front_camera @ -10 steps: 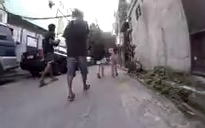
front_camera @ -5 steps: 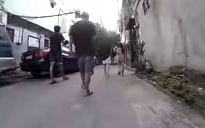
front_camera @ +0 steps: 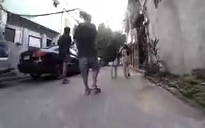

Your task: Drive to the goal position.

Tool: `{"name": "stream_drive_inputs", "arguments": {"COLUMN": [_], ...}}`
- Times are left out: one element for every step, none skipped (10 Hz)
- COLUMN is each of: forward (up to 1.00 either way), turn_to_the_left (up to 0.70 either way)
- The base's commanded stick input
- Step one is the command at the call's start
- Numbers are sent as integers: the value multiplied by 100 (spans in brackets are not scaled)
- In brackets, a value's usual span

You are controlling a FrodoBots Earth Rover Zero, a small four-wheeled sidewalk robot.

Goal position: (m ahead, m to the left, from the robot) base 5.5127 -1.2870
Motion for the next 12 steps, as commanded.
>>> {"name": "stream_drive_inputs", "arguments": {"forward": [100,100,100,100,100,100,100,100,100,100,100,100], "turn_to_the_left": [0,0,0,0,0,0,0,0,27,16,0,0]}}
